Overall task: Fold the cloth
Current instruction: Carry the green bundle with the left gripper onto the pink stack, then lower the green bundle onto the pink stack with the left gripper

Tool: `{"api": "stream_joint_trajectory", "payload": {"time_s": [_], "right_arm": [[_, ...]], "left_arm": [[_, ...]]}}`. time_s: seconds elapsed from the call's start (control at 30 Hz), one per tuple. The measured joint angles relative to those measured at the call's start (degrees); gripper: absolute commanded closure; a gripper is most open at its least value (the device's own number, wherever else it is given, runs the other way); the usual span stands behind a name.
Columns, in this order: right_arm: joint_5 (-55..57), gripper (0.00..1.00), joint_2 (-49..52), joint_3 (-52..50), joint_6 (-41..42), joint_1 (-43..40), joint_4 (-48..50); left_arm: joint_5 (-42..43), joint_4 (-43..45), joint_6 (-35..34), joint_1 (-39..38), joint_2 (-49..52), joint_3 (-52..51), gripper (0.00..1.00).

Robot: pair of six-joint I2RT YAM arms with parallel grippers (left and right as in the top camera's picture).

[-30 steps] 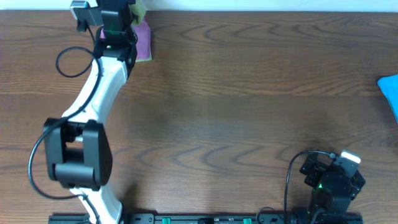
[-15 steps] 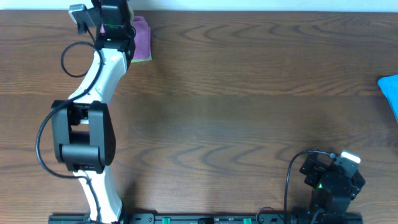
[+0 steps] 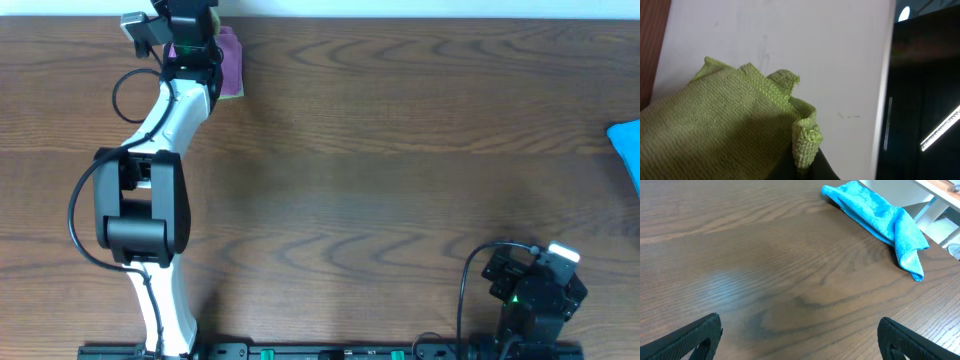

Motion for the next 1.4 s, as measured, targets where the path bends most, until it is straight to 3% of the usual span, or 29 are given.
{"api": "stream_joint_trajectory", "payload": {"time_s": [0.73,1.17,1.27,1.4], "right_arm": [[0.0,0.01,0.0,0.0,0.0,0.0,0.0],[0.0,0.01,0.0,0.0,0.0,0.0,0.0],[0.0,0.01,0.0,0.0,0.0,0.0,0.0],[0.0,0.01,0.0,0.0,0.0,0.0,0.0]], "left_arm": [[3.5,1.4,1.6,-1.0,3.5,0.1,0.94],[4.1,-3.2,1.7,-2.3,6.4,0.1,0.94],[5.0,-5.9,1.7,-2.3,6.4,0.2,0.94],[6.5,-17.9,1.7,-2.2,5.0,0.4,0.94]]}}
